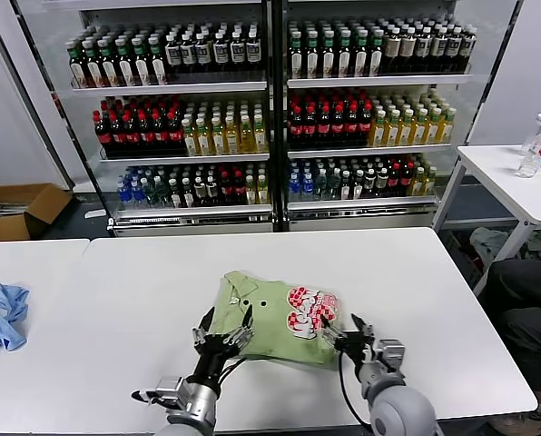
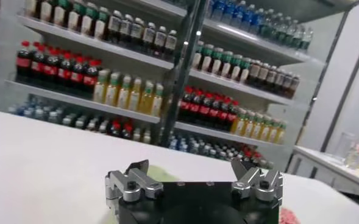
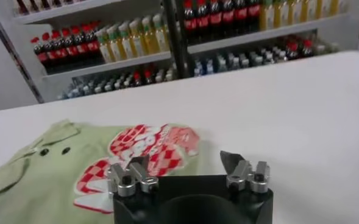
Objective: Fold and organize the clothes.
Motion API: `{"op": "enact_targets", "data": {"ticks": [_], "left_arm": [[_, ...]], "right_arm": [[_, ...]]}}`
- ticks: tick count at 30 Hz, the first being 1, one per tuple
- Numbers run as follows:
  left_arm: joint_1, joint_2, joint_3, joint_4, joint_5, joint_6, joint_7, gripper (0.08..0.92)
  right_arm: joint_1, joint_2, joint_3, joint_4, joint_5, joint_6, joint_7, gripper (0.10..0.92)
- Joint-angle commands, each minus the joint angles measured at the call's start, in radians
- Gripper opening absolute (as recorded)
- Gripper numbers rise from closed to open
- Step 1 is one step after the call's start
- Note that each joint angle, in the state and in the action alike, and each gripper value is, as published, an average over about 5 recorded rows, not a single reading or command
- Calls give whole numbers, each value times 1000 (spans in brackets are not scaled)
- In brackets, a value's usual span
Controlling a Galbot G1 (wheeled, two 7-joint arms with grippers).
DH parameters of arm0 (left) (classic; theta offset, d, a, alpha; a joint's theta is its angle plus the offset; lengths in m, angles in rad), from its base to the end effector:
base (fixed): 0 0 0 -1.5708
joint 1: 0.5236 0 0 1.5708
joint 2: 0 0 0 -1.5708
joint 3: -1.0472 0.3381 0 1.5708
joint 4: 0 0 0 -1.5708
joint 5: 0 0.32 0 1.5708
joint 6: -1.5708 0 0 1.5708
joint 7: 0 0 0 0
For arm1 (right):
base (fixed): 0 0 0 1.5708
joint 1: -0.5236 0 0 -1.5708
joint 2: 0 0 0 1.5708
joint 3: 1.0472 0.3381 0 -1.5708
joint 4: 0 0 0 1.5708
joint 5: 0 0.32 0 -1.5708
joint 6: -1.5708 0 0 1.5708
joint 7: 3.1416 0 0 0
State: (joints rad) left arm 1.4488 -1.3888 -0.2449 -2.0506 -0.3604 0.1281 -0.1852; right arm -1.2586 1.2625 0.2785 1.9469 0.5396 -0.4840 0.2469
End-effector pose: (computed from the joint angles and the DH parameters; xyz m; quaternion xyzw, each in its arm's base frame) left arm 0.1725 -0.0423 -0.2920 -0.0845 -0.9838 0.1370 0.0791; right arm 0.2336 0.0019 -0.2875 0.0840 -0.9666 -0.0812 0.2283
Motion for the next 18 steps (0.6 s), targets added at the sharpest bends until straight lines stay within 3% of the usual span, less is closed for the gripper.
{"op": "enact_targets", "data": {"ticks": [1, 9, 18], "left_arm": [[93, 29, -85, -42, 12, -25, -3, 823], [90, 22, -74, -20, 13, -28, -3, 823], [86, 28, -70, -19, 16, -24, 0, 823]], "right_arm": [[106, 48, -91, -150, 41, 1, 47, 689], [141, 2, -71, -184, 7, 29, 2, 472], [315, -97, -39, -326, -174, 100, -162, 213]]}}
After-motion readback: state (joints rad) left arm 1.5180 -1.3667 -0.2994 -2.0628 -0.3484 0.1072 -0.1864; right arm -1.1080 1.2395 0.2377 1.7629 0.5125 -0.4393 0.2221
